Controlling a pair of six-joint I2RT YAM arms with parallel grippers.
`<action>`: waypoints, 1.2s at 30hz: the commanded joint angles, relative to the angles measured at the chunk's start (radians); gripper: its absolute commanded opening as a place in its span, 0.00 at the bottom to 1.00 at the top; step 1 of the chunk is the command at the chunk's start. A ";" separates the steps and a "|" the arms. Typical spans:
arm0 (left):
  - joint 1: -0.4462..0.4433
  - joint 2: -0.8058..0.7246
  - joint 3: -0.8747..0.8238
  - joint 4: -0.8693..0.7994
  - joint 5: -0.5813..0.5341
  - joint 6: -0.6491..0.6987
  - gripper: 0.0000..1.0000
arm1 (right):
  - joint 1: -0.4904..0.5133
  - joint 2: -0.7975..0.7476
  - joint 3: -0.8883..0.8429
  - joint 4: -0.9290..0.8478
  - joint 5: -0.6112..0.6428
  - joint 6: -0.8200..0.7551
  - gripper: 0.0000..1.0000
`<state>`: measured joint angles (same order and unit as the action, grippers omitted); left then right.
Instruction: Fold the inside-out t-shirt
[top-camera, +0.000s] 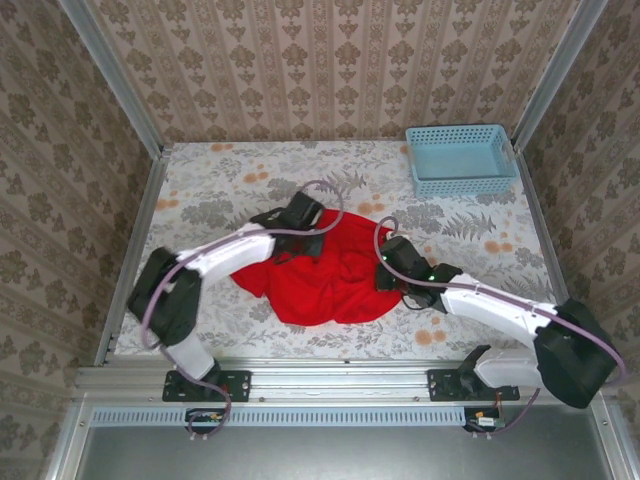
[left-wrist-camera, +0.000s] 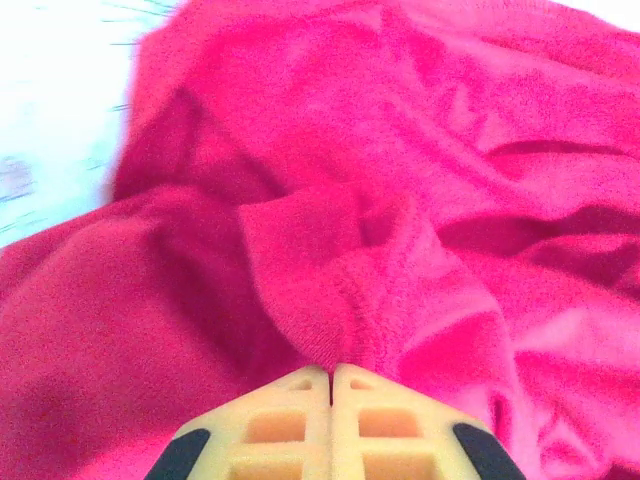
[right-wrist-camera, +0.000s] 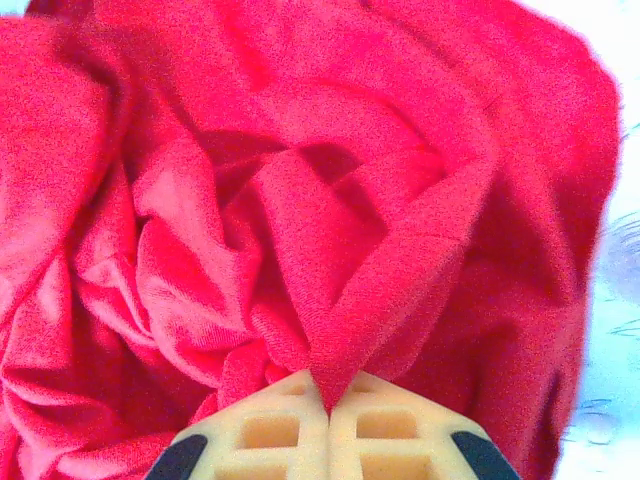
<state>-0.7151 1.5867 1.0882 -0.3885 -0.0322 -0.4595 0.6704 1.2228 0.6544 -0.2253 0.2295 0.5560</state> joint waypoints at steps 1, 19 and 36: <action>0.044 -0.256 -0.153 0.081 -0.041 -0.047 0.00 | -0.009 -0.057 0.027 -0.093 0.120 -0.077 0.00; 0.294 -0.665 -0.527 0.009 0.051 -0.116 0.00 | 0.084 -0.084 0.075 -0.175 0.043 -0.133 0.46; 0.296 -0.685 -0.528 0.011 0.078 -0.094 0.00 | 0.158 0.496 0.453 -0.151 -0.017 -0.370 0.55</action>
<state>-0.4294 0.9199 0.5591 -0.3595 0.0494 -0.5797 0.8398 1.6871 1.0470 -0.3672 0.2253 0.2226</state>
